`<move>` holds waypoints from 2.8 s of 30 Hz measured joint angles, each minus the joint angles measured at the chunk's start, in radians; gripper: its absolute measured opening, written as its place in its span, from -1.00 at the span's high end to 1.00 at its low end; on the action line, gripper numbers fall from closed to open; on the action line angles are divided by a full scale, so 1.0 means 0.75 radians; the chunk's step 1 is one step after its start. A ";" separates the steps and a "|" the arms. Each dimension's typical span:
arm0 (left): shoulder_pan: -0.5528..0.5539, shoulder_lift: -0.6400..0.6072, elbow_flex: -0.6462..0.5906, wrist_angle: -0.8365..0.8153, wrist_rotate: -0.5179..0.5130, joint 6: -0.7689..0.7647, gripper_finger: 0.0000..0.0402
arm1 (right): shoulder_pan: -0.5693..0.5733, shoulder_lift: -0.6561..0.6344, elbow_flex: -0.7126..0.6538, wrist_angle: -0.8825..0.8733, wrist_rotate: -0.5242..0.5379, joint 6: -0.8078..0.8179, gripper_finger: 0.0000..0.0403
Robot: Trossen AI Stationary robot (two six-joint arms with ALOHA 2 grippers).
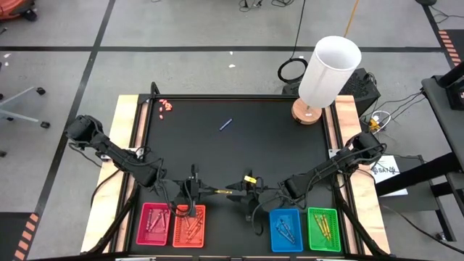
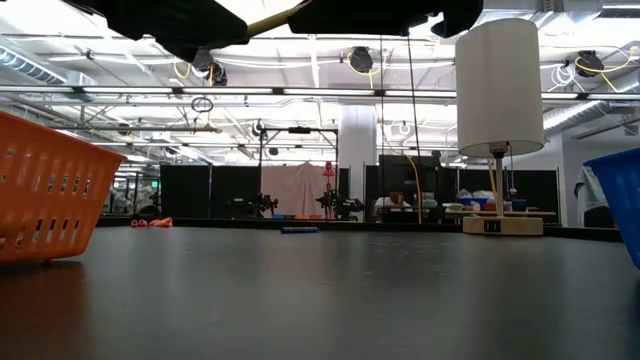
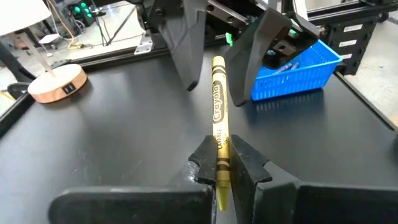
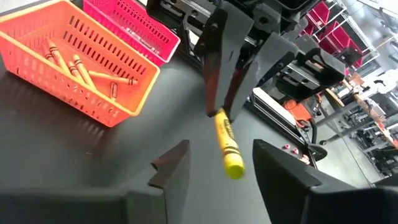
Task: Sort crayons
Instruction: Put the green crayon into the green bin
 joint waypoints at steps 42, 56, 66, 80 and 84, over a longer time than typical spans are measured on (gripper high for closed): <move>0.017 0.000 -0.002 -0.072 0.032 -0.125 0.91 | -0.042 -0.002 0.001 -0.003 -0.205 0.006 0.39; 0.017 0.000 -0.002 -0.074 0.031 -0.128 0.91 | -0.067 -0.002 0.001 -0.002 -0.207 0.037 0.31; 0.017 -0.001 -0.001 -0.052 0.058 -0.129 0.91 | -0.070 -0.001 0.001 -0.031 -0.208 0.034 0.62; 0.015 -0.001 -0.001 -0.052 -0.007 -0.221 0.89 | -0.071 -0.001 0.001 -0.040 -0.202 0.043 0.94; 0.014 -0.001 -0.001 -0.047 -0.020 -0.244 0.70 | -0.071 -0.001 0.001 -0.040 -0.202 0.042 0.96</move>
